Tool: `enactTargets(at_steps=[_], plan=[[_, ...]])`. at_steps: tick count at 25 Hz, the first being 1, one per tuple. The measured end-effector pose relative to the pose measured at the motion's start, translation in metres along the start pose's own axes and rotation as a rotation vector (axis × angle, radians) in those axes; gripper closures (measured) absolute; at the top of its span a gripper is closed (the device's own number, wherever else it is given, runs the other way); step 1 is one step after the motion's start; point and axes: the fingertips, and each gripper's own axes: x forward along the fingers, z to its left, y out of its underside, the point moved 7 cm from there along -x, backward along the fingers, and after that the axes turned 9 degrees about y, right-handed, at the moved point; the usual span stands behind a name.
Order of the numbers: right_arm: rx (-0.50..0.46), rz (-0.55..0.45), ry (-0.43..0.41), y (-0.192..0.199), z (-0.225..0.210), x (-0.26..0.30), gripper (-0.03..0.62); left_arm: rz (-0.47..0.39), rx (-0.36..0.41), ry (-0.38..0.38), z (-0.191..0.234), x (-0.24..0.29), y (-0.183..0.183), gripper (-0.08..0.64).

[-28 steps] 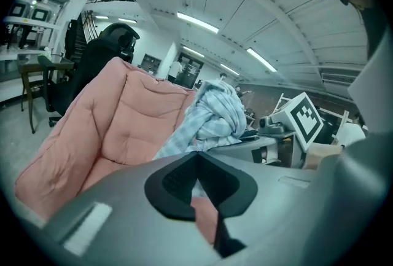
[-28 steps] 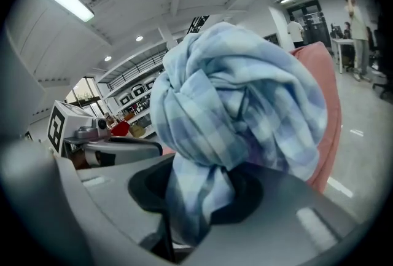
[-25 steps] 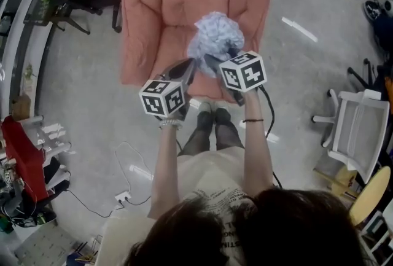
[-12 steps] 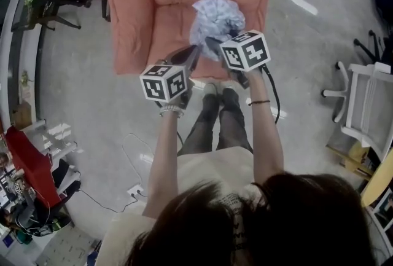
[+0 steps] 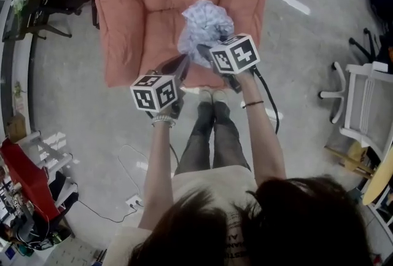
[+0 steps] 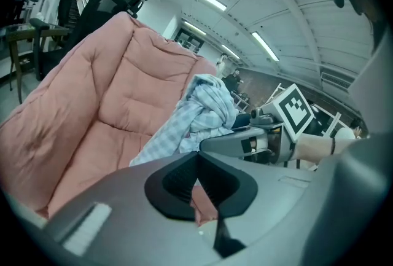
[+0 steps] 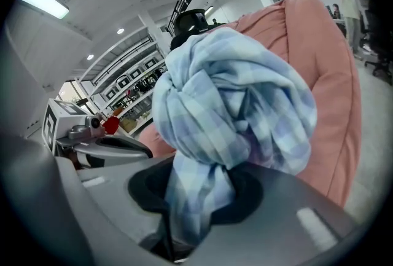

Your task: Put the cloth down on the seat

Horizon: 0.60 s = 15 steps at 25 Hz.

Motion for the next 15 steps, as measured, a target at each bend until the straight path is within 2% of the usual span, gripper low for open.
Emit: enactTargets(at_steps=[7,15], plan=[[0.029,0.073,0.011,0.020,-0.025,0.023,0.463,0.005,-0.041,-0.001,0.008,0.024,0.017,0.555],[0.037,0.137,0.008,0.032,-0.025,0.055,0.462,0.052,-0.070,0.001,0.035,0.031,0.032,0.555]])
